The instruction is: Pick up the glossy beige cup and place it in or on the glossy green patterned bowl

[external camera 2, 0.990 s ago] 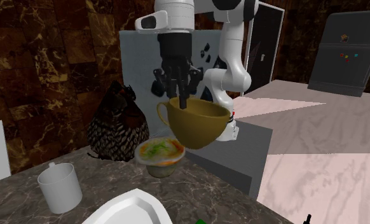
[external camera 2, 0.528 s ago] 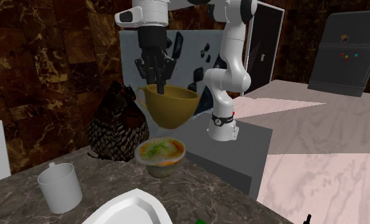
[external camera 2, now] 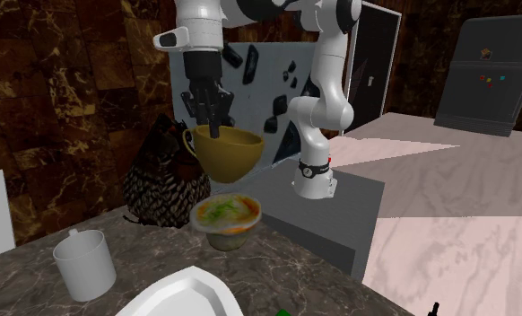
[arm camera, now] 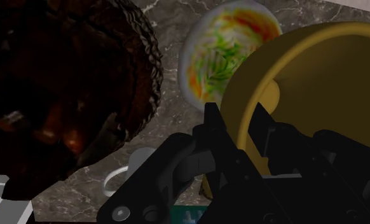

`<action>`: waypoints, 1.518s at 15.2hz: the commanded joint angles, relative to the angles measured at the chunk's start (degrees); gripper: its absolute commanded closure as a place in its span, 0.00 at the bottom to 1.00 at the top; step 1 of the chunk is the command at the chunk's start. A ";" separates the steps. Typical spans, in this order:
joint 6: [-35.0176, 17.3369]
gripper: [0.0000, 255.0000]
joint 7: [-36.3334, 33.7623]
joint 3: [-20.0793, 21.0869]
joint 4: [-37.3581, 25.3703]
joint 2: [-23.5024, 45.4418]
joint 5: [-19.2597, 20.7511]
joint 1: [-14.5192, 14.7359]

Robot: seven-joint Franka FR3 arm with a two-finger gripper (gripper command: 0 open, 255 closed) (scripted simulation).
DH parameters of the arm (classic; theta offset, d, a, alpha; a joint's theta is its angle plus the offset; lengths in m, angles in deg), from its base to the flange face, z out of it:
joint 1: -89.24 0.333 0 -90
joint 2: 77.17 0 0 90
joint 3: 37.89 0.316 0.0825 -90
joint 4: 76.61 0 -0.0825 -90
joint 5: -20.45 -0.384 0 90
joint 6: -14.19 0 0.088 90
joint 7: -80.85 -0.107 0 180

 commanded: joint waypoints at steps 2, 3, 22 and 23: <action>-2.43 1.00 0.15 0.03 2.19 0.14 -0.08 0.03; -3.19 1.00 0.21 0.03 2.87 0.23 -0.11 0.03; -11.59 1.00 0.92 0.04 9.50 2.03 -0.49 0.10; -11.59 0.00 0.92 0.04 9.50 2.02 -0.49 0.10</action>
